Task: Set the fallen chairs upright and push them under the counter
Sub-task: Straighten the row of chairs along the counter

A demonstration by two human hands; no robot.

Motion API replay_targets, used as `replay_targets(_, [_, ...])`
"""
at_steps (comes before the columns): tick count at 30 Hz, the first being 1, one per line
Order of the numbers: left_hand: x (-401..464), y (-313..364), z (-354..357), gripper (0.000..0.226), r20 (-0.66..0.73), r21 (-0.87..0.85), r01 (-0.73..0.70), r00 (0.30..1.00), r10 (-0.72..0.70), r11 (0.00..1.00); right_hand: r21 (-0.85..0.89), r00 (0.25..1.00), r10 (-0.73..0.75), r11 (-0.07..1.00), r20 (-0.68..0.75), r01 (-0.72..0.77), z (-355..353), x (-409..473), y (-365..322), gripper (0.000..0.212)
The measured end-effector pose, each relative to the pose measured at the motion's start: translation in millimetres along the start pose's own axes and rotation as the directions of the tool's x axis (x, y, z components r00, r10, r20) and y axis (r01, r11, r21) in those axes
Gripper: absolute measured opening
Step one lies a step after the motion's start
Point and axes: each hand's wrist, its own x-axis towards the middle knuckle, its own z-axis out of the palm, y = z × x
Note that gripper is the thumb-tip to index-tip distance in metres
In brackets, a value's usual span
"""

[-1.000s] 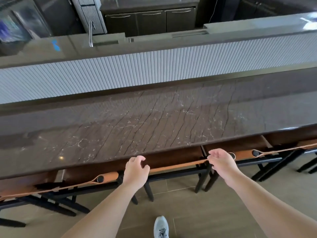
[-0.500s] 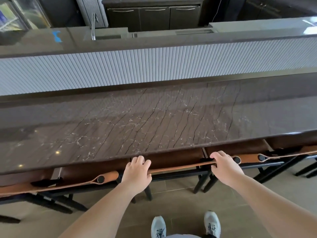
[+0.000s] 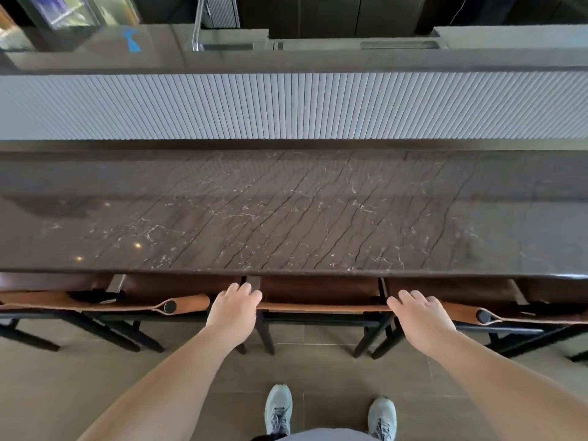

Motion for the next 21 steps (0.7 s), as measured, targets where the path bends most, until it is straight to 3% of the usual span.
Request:
replay_targets(5, [-2, 8, -1, 0.044, 0.037, 0.101, 0.004, 0.999, -0.008, 0.995, -0.042, 0.999, -0.037, 0.998, 0.021, 0.037, 1, 1, 10, 0.062])
replay_targets(13, [-3, 6, -3, 0.043, 0.029, 0.168, -0.043, 0.999, 0.039, 0.985, -0.142, 0.986, -0.162, 0.978, -0.03, 0.156, 8, -6, 21, 0.078])
replay_targets(16, [-2, 6, -6, 0.044, -0.003, 0.149, -0.048, 0.999, 0.049, 0.988, -0.156, 0.975, -0.187, 0.974, -0.124, 0.167, 9, -11, 24, 0.075])
replay_targets(21, [0, 4, -2, 0.04, 0.025, 0.132, -0.051, 0.999, 0.048, 0.99, -0.154, 0.983, -0.154, 0.978, -0.103, 0.137, 4, -14, 23, 0.072])
